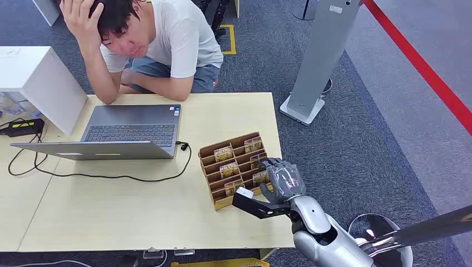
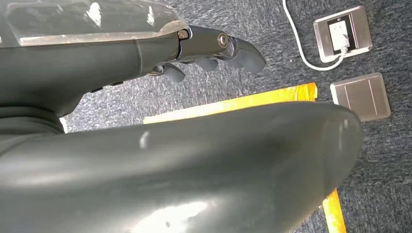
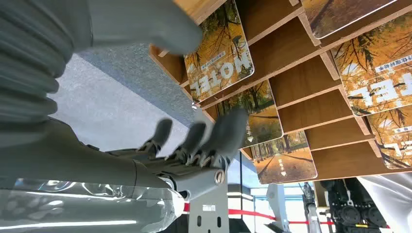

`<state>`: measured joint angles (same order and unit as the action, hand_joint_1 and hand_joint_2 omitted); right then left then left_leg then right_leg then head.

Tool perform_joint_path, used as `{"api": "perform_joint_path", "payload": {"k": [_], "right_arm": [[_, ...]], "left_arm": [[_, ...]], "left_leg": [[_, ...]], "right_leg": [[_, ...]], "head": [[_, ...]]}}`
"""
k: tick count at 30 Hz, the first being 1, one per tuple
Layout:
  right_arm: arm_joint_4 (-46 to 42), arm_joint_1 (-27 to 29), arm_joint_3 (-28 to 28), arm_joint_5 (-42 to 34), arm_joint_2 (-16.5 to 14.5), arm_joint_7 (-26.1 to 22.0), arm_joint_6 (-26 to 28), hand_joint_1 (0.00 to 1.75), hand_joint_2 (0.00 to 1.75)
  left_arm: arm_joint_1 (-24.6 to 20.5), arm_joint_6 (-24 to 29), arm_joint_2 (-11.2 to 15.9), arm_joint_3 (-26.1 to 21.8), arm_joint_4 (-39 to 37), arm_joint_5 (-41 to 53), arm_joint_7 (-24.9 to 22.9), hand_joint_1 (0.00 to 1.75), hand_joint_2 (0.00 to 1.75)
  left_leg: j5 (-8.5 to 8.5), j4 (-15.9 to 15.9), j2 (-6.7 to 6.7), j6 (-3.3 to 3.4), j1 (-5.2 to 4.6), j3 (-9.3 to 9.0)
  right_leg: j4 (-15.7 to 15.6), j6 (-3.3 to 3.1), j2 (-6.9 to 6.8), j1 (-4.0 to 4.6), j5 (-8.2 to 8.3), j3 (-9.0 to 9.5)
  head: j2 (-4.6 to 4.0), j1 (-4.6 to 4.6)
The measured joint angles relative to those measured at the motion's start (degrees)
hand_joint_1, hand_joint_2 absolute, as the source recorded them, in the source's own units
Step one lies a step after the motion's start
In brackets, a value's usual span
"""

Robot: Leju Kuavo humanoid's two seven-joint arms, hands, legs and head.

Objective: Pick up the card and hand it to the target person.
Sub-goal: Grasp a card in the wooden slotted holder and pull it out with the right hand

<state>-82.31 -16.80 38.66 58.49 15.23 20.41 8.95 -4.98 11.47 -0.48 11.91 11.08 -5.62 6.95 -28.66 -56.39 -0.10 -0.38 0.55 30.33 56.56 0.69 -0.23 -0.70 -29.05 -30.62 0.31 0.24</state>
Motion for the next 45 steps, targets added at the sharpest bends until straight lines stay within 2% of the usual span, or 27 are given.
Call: {"api": "perform_joint_path", "payload": {"k": [3,9,21,26,29,32,38,45], "right_arm": [[0.02,-0.04,-0.01,0.0,0.0,-0.01,0.05,1.04,1.75],[0.07,-0.07,0.0,-0.22,0.01,-0.02,0.12,1.2,1.75],[0.6,0.43,0.0,-1.09,0.0,0.0,0.1,1.12,1.75],[1.17,0.75,0.0,-1.17,-0.15,0.0,0.09,1.58,1.75],[1.43,0.76,-0.02,-1.39,-0.27,-0.08,0.11,1.75,1.75],[1.61,0.75,-0.02,-1.46,-0.44,-0.26,0.19,1.75,1.75],[1.75,0.75,-0.13,-1.41,-0.55,-0.73,0.29,1.75,1.75],[1.3,0.49,-0.31,-0.39,-0.59,-1.2,-0.23,1.75,1.75]], "left_arm": [[0.0,0.02,0.0,0.14,0.01,0.0,0.0,0.0,0.0],[0.01,0.01,0.0,0.34,0.0,0.0,0.0,0.0,0.0],[-0.02,-0.09,0.0,0.41,0.0,0.09,0.0,0.0,0.0],[-0.02,-0.15,0.0,0.56,0.0,0.11,0.0,0.0,0.0],[-0.01,-0.29,0.0,0.68,0.01,0.47,0.12,0.0,0.0],[0.0,-1.7,0.02,1.03,0.01,1.03,0.8,0.0,0.0],[0.03,-8.04,0.65,1.41,0.02,-0.32,3.49,0.0,0.0],[0.02,-8.99,1.42,1.56,0.01,-1.36,4.07,0.0,0.0]], "left_leg": [[0.0,0.0,0.0,0.0,0.0,0.0],[0.0,0.0,0.0,0.0,0.0,-0.01],[0.0,0.0,0.0,0.0,0.0,-0.02],[0.0,0.0,0.0,0.0,0.0,-0.02],[0.0,0.0,0.0,0.0,0.0,-0.02],[0.0,0.0,0.0,0.0,0.0,-0.02],[0.0,0.0,0.0,0.0,0.0,-0.03],[0.0,0.0,0.0,0.0,0.0,-0.03]], "right_leg": [[0.0,0.0,0.0,0.0,0.0,0.0],[0.0,0.0,0.0,0.0,0.0,0.0],[0.0,0.0,0.0,0.0,0.0,0.0],[0.0,0.0,0.0,0.0,0.0,0.0],[0.0,0.0,0.0,0.0,0.0,0.01],[0.0,0.0,0.0,0.0,0.0,0.01],[0.0,0.0,0.0,0.0,0.0,0.01],[0.0,0.0,0.0,0.0,0.0,0.02]], "head": [[0.0,-0.01],[0.0,-0.03],[0.0,-0.02],[0.0,0.02],[0.0,0.02],[0.0,-0.02],[0.0,0.02],[0.0,-0.04]]}}
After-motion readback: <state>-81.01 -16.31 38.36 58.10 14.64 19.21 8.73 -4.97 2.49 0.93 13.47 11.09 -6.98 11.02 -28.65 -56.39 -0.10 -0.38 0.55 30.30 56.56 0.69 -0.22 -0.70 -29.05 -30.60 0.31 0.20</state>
